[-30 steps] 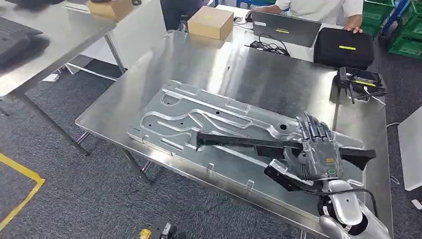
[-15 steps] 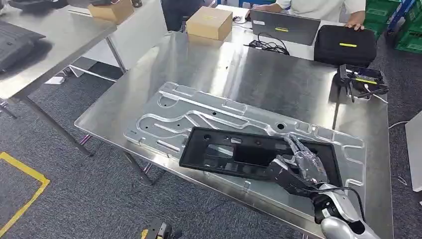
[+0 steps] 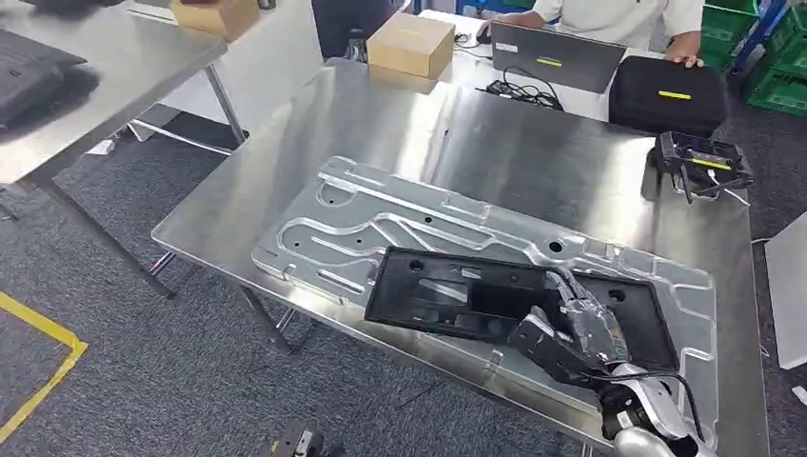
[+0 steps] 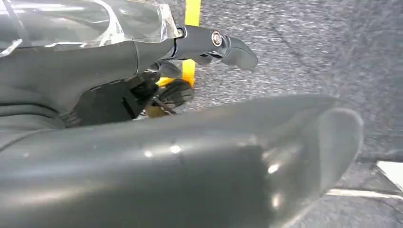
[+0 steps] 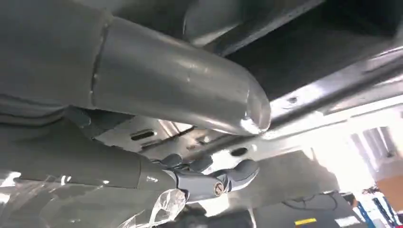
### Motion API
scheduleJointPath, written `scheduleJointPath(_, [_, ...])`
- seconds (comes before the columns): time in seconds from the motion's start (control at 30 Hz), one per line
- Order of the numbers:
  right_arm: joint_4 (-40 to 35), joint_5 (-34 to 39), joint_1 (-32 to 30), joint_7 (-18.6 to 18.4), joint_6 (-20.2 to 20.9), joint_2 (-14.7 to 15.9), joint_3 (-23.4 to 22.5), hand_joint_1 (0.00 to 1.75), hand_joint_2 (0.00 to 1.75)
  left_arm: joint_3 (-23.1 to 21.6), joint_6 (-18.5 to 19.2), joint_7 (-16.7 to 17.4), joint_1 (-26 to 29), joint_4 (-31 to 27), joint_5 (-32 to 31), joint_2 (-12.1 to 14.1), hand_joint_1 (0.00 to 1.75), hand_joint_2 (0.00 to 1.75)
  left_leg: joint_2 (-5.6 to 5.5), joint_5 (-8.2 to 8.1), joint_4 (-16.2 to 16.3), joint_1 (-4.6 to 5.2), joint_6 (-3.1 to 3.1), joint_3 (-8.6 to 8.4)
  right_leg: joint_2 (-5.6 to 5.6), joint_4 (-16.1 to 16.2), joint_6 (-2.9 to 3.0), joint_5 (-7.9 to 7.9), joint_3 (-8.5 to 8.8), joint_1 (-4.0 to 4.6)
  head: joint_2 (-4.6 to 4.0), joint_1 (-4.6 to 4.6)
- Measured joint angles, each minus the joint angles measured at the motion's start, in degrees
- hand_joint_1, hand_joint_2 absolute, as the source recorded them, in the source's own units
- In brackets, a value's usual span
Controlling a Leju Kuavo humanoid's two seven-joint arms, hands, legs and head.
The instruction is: Take the parts from the cabinet and place them on the table.
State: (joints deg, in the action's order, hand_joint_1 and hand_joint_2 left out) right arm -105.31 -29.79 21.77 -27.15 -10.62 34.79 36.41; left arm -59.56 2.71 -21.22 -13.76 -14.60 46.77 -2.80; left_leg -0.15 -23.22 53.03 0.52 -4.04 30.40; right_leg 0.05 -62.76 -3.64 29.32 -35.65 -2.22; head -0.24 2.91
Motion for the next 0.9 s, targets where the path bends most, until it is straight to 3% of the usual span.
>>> scheduleJointPath(0.07, [0.1,-1.9,-1.0,0.2,-0.4,0.2,-0.2,0.00,0.00,0.1,1.3,0.0,0.1,0.0,-0.2,0.0,0.00,0.00,-0.03,-0.06,0.0,0.28,-0.11,0.01,0.03,-10.0,0.03,4.09,-4.76,0.39,0.00,0.02])
scheduleJointPath(0.1, [0.2,-3.6,-1.5,0.2,-0.6,0.3,-0.2,0.00,0.00,0.1,1.9,0.2,0.2,0.0,-0.4,0.0,0.00,0.00,-0.11,-0.09,0.1,0.39,-0.15,-0.01,0.03,-12.9,0.03,4.57,-6.32,0.50,0.00,0.00])
scheduleJointPath(0.13, [0.3,-6.2,-2.0,0.2,-0.9,0.3,-0.3,0.00,0.00,0.1,2.3,0.5,0.2,0.0,-0.5,0.0,0.00,0.00,-0.16,-0.14,0.1,0.43,-0.20,-0.08,0.02,-12.5,0.06,3.57,-6.38,0.49,0.00,0.02])
scheduleJointPath(0.17, [0.3,-8.8,-2.2,0.1,-1.2,0.3,-0.4,0.00,0.00,0.2,2.6,0.7,0.3,0.0,-0.5,0.0,0.00,0.00,-0.20,-0.23,0.1,0.42,-0.22,-0.17,0.01,-9.5,0.03,1.56,-5.13,0.47,0.00,0.00])
scheduleJointPath(0.23, [0.3,-14.3,-2.1,-1.0,-2.1,0.7,-0.9,0.00,0.00,0.3,2.9,1.1,0.4,0.0,-0.6,0.0,0.00,0.00,-0.25,-0.81,0.8,0.16,0.19,-0.33,-0.08,1.6,-0.38,-3.93,0.18,0.16,0.00,-0.02])
scheduleJointPath(0.27, [0.2,-16.4,-2.1,-1.9,-2.4,0.9,-1.4,0.00,0.00,0.4,3.0,1.1,0.4,0.0,-0.5,0.1,0.00,0.00,-0.24,-1.42,1.7,0.34,0.75,-0.02,-0.05,5.2,-0.85,-4.08,1.84,-0.03,0.00,-0.02])
scheduleJointPath(0.3, [-0.2,-17.8,-1.6,-2.7,-2.5,1.3,-1.8,0.00,0.00,0.6,3.1,1.2,0.3,0.0,-0.4,0.2,0.00,0.00,-0.26,-2.06,2.7,0.65,0.95,0.54,0.46,5.3,-0.04,-4.14,1.79,0.07,0.00,0.02])
scheduleJointPath(0.33, [-1.1,-18.9,-1.6,-3.5,-2.3,1.6,-2.6,0.00,0.00,0.7,3.3,1.3,0.3,0.0,-0.1,0.2,0.00,0.00,-0.27,-2.09,2.6,0.67,0.78,0.58,0.45,4.9,0.33,-4.06,1.59,0.11,0.00,0.00])
scheduleJointPath(0.4, [-2.3,-20.2,-0.9,-4.3,-1.0,2.0,-3.7,0.00,0.00,0.8,3.6,1.4,0.5,0.0,0.2,0.2,0.00,0.00,-0.29,-2.16,2.7,0.67,0.76,0.61,0.44,4.9,0.58,-3.98,1.51,0.15,0.00,0.02])
scheduleJointPath(0.47, [-3.4,-20.9,0.2,-4.9,0.3,2.4,-4.6,0.00,0.00,1.0,3.8,1.6,0.6,0.0,0.5,0.3,0.00,0.00,-0.20,-3.52,4.5,0.43,1.58,1.09,0.46,5.0,1.07,-4.11,1.55,-0.12,0.00,0.04])
scheduleJointPath(0.53, [-4.9,-21.9,0.9,-5.0,0.7,2.6,-5.6,0.00,0.00,1.0,4.2,1.7,0.5,0.0,0.5,0.2,0.00,0.00,-0.12,-8.03,13.0,-0.15,2.63,5.00,0.38,5.0,1.16,-4.13,1.47,-0.15,0.00,0.07])
scheduleJointPath(0.57, [-5.4,-22.4,1.3,-5.0,0.7,2.6,-5.9,0.00,0.00,1.0,4.3,1.8,0.6,0.0,0.5,0.2,0.00,0.00,-0.11,-10.05,18.1,-0.42,2.83,7.41,0.36,5.0,1.16,-4.12,1.45,-0.13,0.00,0.02])
scheduleJointPath(0.6, [-5.7,-23.0,1.5,-5.0,0.6,2.7,-6.1,0.00,0.00,1.0,4.4,1.8,0.7,0.0,0.5,0.2,0.00,0.00,-0.10,-11.07,21.6,-0.49,2.87,9.22,0.36,5.0,1.16,-4.11,1.45,-0.09,0.00,0.07])
scheduleJointPath(0.63, [-6.0,-23.3,1.6,-5.0,0.5,2.7,-6.3,0.00,0.00,1.0,4.5,1.8,0.7,0.0,0.5,0.0,0.00,0.00,-0.11,-10.74,22.6,-0.48,2.80,9.87,0.35,5.0,1.16,-4.10,1.47,-0.06,0.00,0.04])
scheduleJointPath(0.67, [-6.3,-23.6,1.7,-5.0,0.4,2.7,-6.4,0.00,0.00,1.0,4.5,1.8,0.8,0.0,0.5,-0.1,0.00,0.00,-0.12,-9.13,20.6,-0.42,2.51,9.17,0.36,5.0,1.17,-4.09,1.50,0.01,0.00,0.04])
scheduleJointPath(0.7, [-6.7,-23.9,1.9,-5.0,0.3,2.8,-6.6,0.00,0.00,1.0,4.5,1.8,0.7,0.0,0.5,-0.2,0.00,0.00,-0.13,-6.76,16.3,-0.23,2.00,7.32,0.38,5.0,1.17,-4.09,1.55,0.21,0.00,0.04])
scheduleJointPath(0.73, [-7.1,-24.5,2.1,-5.0,0.1,2.8,-6.8,0.00,0.00,1.0,4.5,1.8,0.7,0.0,0.5,-0.3,0.00,0.00,-0.13,-3.76,9.9,0.04,1.12,4.39,0.38,5.0,1.17,-4.10,1.65,0.35,0.00,0.04])
scheduleJointPath(0.77, [-7.5,-25.7,2.3,-5.0,-0.5,2.8,-7.1,0.00,0.00,1.1,4.5,1.9,0.6,0.0,0.6,-0.3,0.00,0.00,-0.12,-1.57,4.4,0.63,-0.26,1.73,0.37,5.1,1.19,-4.13,1.74,0.31,0.00,0.04])
scheduleJointPath(0.8, [-7.6,-26.9,2.5,-5.0,-1.1,2.8,-7.3,0.00,0.00,1.1,4.5,2.0,0.5,0.0,0.7,-0.2,0.00,0.00,0.04,-1.80,2.6,1.00,-1.01,1.09,0.29,5.2,1.05,-4.15,1.77,0.41,0.00,0.02])
scheduleJointPath(0.9, [-8.2,-29.6,2.8,-5.2,-1.6,2.9,-7.4,0.00,0.00,1.2,4.4,2.4,0.5,0.0,1.1,-0.3,0.00,0.00,0.18,-1.50,2.2,1.59,-1.12,1.18,0.21,5.8,0.27,-4.52,1.85,-0.29,0.00,0.02])
